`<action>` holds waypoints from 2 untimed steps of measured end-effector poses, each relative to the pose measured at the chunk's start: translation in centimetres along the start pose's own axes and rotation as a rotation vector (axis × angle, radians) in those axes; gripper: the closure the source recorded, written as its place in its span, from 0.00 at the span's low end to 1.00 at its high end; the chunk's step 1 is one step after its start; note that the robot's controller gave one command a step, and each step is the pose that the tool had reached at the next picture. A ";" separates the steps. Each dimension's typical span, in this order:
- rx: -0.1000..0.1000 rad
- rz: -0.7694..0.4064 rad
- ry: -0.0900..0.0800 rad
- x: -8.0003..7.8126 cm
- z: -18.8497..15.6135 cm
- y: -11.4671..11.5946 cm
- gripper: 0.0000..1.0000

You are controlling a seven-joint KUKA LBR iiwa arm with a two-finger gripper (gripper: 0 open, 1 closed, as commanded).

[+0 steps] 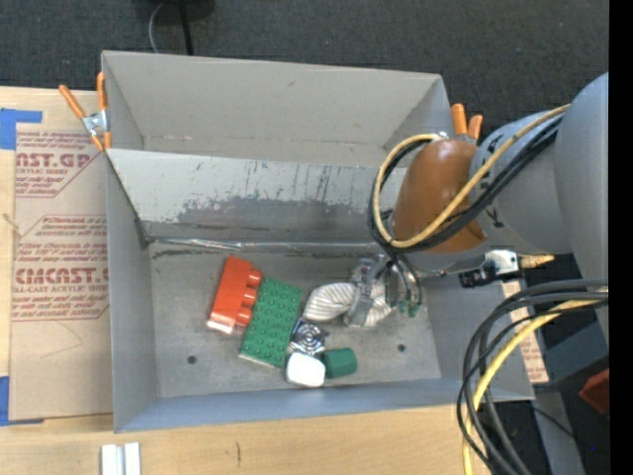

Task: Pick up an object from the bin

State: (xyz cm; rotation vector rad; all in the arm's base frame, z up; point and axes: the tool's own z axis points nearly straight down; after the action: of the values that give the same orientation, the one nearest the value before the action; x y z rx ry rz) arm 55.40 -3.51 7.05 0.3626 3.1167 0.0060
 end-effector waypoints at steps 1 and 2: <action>0.000 0.000 0.000 0.0 0.0 0.0 1.00; 0.000 0.000 0.000 0.0 -0.1 0.0 1.00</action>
Offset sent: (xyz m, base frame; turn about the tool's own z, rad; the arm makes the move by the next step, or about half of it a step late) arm -0.0001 0.0000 0.0071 0.0000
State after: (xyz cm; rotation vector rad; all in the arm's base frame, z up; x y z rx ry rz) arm 55.39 -3.51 7.13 0.3627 3.1166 0.0061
